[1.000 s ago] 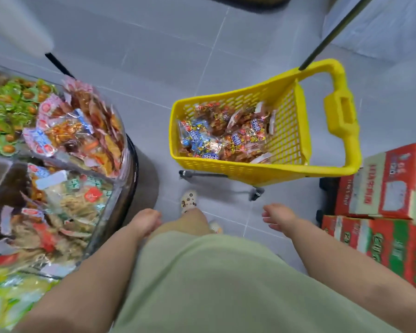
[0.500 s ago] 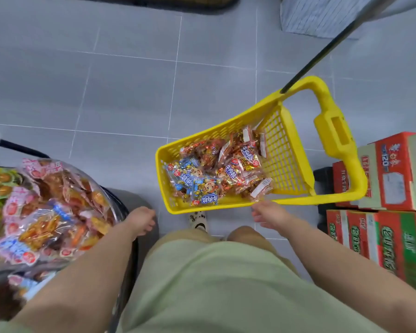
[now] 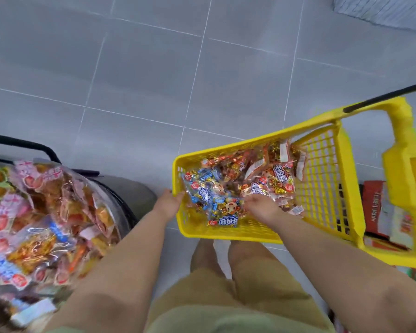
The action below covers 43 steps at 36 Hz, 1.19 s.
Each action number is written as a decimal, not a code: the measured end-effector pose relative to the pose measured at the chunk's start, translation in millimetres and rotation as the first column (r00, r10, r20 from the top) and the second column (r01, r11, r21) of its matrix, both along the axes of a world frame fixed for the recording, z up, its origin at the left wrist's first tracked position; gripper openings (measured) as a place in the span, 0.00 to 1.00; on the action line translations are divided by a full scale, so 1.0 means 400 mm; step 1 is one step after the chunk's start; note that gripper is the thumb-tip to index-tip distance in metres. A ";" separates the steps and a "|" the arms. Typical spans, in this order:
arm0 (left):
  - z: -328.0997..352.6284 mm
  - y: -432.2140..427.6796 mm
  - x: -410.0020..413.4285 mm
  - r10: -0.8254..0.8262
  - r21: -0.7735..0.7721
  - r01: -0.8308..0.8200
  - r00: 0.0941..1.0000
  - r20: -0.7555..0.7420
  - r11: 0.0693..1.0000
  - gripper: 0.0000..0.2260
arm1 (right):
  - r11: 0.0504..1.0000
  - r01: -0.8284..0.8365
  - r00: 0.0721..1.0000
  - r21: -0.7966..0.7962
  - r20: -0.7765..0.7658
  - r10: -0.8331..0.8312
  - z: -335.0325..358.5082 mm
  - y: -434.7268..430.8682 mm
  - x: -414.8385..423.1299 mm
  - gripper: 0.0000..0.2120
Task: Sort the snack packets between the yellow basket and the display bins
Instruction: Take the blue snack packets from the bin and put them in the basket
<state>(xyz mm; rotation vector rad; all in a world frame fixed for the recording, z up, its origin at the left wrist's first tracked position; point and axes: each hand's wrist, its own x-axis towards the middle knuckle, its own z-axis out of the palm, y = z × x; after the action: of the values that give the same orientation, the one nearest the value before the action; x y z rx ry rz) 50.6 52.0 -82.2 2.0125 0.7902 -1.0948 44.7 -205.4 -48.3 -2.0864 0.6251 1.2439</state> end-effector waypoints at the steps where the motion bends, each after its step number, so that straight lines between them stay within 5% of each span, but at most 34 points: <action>1: -0.016 -0.010 0.001 0.027 -0.007 -0.027 1.000 0.006 1.000 0.23 | 1.000 -0.028 1.000 -0.012 0.011 0.028 -0.016 0.004 0.002 0.13; 8: -0.114 -0.045 -0.025 0.285 -0.036 -0.283 0.945 0.158 0.958 0.18 | 0.924 -0.361 0.915 -0.129 0.145 0.378 -0.130 0.014 0.000 0.24; 15: -0.120 -0.047 -0.018 0.267 -0.090 -0.253 0.939 0.219 0.963 0.17 | 0.863 -0.463 0.828 -0.199 0.250 0.502 -0.160 0.015 0.008 0.25; 19: -0.117 -0.050 -0.011 0.266 -0.117 -0.246 0.942 0.206 0.962 0.18 | 0.761 -0.621 0.746 -0.186 0.156 0.647 -0.166 0.016 0.022 0.29; 24: -0.112 -0.051 -0.012 0.269 -0.111 -0.251 0.941 0.205 0.962 0.18 | 0.707 -0.686 0.669 -0.169 0.233 0.705 -0.164 0.014 0.027 0.16; 30: -0.103 -0.048 -0.015 0.317 -0.123 -0.300 0.936 0.156 0.946 0.22 | 0.793 -0.596 0.794 0.126 0.242 0.558 -0.128 0.001 0.022 0.15; 33: -0.071 -0.056 -0.024 0.396 -0.055 -0.395 0.890 0.225 0.917 0.28 | 0.918 -0.194 0.969 0.346 0.216 0.123 -0.089 0.005 0.029 0.14; 35: -0.040 -0.064 -0.031 0.423 -0.028 -0.446 0.825 0.374 0.895 0.25 | 0.858 0.095 0.982 0.504 0.092 -0.163 -0.070 0.017 0.036 0.15; 37: -0.008 -0.073 -0.035 0.496 -0.126 -0.497 0.740 0.455 0.858 0.16 | 0.789 0.222 0.961 0.572 0.011 -0.278 -0.062 0.042 0.041 0.15; 41: 0.032 -0.068 -0.045 0.547 -0.306 -0.459 0.763 0.344 0.834 0.05 | 0.684 0.420 0.892 0.597 -0.131 -0.433 -0.039 0.138 0.048 0.25; 43: 0.043 -0.054 -0.055 0.589 -0.444 -0.449 0.767 0.254 0.776 0.03 | 0.671 0.403 0.902 0.622 -0.144 -0.408 -0.044 0.181 0.043 0.12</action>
<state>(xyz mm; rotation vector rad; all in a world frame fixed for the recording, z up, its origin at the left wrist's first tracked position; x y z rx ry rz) 28.7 30.3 -64.8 1.4783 0.8096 -0.4471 61.9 -133.0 -66.0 -1.2814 0.5221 0.9949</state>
